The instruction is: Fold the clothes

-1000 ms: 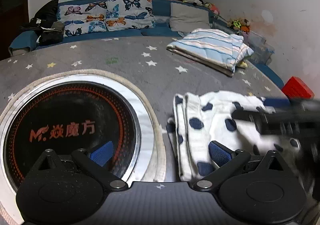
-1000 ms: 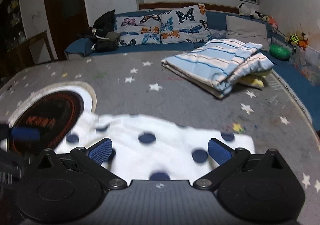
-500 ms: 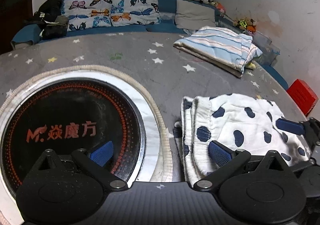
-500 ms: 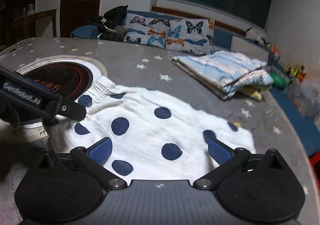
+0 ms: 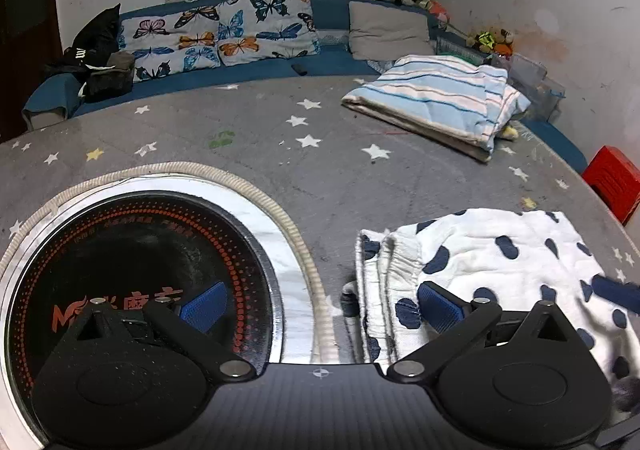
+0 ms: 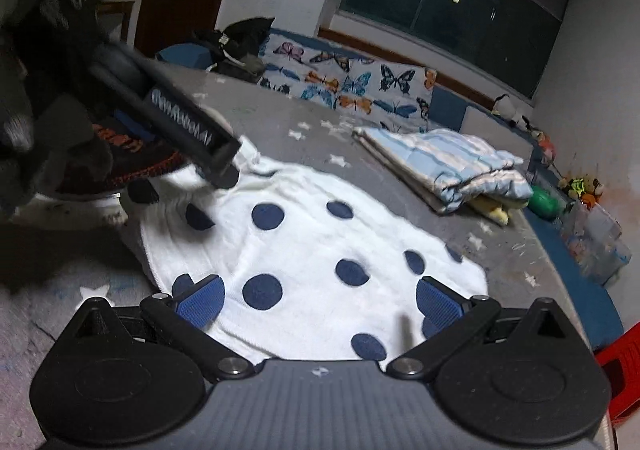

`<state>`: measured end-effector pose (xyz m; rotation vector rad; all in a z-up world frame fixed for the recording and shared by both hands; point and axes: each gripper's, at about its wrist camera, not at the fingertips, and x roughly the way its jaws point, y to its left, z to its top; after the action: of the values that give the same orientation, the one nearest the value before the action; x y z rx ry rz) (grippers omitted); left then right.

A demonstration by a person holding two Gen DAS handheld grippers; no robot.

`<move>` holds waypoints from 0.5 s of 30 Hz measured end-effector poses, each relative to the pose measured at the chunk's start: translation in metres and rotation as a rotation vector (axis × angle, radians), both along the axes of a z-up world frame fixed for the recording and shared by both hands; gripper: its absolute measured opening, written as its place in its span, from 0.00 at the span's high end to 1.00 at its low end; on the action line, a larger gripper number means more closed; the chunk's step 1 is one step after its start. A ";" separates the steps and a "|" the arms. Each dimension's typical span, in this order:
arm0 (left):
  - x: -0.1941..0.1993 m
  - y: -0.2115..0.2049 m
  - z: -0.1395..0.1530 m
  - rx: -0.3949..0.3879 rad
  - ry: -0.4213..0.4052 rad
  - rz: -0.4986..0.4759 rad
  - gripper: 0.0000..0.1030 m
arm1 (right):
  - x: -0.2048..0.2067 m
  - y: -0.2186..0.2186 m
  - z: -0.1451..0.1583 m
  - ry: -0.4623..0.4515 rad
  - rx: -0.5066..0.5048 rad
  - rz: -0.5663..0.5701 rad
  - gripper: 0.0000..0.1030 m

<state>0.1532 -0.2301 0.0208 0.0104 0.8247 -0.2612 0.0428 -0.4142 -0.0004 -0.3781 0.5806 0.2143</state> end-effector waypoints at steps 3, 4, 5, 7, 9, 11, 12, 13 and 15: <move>-0.001 0.000 0.003 -0.008 -0.004 -0.004 0.00 | -0.002 -0.005 0.009 -0.023 0.013 0.001 0.00; -0.001 -0.001 0.005 -0.008 -0.007 -0.006 0.00 | 0.000 -0.007 0.011 -0.029 0.011 -0.010 0.00; -0.001 -0.001 0.007 -0.011 -0.011 -0.009 0.00 | 0.002 -0.009 0.013 -0.034 0.010 -0.021 0.00; -0.001 -0.003 0.010 -0.020 -0.020 -0.015 0.00 | 0.006 -0.012 0.016 -0.046 0.007 -0.043 0.00; 0.000 -0.006 0.012 -0.025 -0.025 -0.022 0.00 | 0.012 -0.015 0.018 -0.050 0.006 -0.065 0.00; 0.003 -0.010 0.013 -0.020 -0.029 -0.029 0.00 | 0.021 -0.018 0.017 -0.045 0.007 -0.081 0.00; 0.005 -0.012 0.012 -0.013 -0.030 -0.031 0.00 | 0.025 -0.019 0.016 -0.040 0.005 -0.088 0.00; 0.007 -0.014 0.011 -0.004 -0.032 -0.033 0.00 | 0.029 -0.019 0.014 -0.036 0.002 -0.097 0.00; 0.012 -0.016 0.007 0.014 -0.027 -0.030 0.00 | 0.036 -0.019 0.010 -0.021 0.002 -0.105 0.00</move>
<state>0.1651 -0.2463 0.0283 0.0392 0.8003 -0.2834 0.0786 -0.4334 0.0098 -0.3468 0.5777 0.1094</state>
